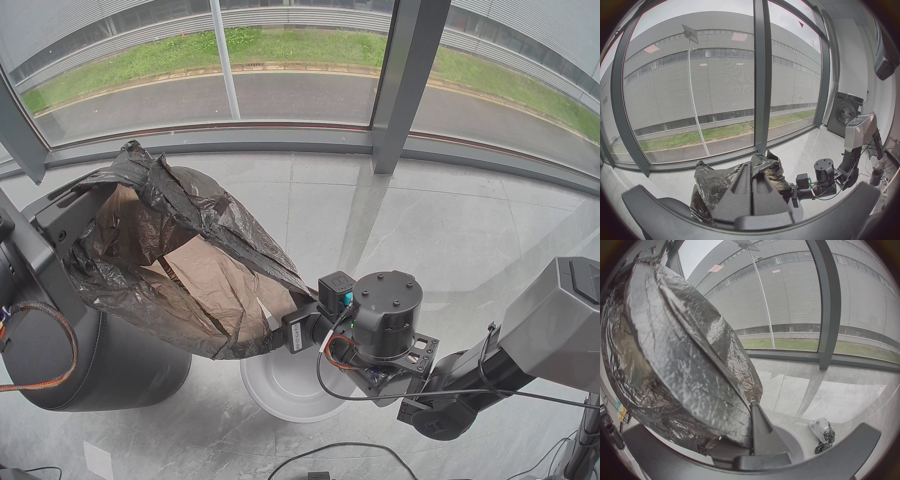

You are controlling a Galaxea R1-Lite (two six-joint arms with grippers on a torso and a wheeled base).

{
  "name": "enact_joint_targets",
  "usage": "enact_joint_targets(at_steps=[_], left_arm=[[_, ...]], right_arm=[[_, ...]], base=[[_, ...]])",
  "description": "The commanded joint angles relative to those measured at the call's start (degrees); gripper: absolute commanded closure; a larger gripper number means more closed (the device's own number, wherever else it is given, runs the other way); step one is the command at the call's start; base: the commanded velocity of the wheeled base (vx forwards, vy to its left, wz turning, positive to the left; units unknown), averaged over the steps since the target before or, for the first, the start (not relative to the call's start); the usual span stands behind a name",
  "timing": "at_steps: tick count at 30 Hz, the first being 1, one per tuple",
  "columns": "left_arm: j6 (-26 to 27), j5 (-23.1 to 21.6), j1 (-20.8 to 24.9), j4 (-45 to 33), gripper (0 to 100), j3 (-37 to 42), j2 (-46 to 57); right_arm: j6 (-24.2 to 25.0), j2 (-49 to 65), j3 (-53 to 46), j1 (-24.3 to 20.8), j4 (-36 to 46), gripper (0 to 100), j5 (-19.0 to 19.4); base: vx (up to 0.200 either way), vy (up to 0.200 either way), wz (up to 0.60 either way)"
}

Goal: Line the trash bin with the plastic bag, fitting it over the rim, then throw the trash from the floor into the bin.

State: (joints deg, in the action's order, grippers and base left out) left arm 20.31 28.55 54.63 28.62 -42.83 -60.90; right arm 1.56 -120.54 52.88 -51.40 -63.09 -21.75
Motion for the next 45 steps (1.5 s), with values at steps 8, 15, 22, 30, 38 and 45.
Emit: enact_joint_targets(at_steps=[8,15,22,30,38,45], left_arm=[[-4.66,-2.01,-1.10,-0.06,100,4.86,2.63],[-21.98,-12.99,-6.64,-1.03,100,6.97,-0.18],[-36.92,-24.60,-13.23,-8.67,100,5.30,-2.38],[-49.84,-33.91,-14.99,-17.90,100,0.20,-3.96],[-61.44,-47.45,-14.99,-28.54,100,-6.74,-2.20],[-65.31,-57.99,-14.99,-28.89,100,-5.43,0.61]], right_arm=[[0.64,16.57,-1.91,1.12,12.99,100,-0.49],[9.51,24.04,5.13,2.18,35.40,100,2.50],[22.87,25.71,24.99,7.98,71.35,100,17.35],[24.19,25.36,36.77,10.70,88.31,100,23.42],[27.18,21.93,55.13,10.79,114.24,100,31.77],[26.83,19.55,61.71,10.70,132.61,100,34.84]], base=[[0.000,0.000,0.00],[0.000,0.000,0.00],[0.000,0.000,0.00],[0.000,0.000,0.00],[0.000,0.000,0.00],[0.000,0.000,0.00]])
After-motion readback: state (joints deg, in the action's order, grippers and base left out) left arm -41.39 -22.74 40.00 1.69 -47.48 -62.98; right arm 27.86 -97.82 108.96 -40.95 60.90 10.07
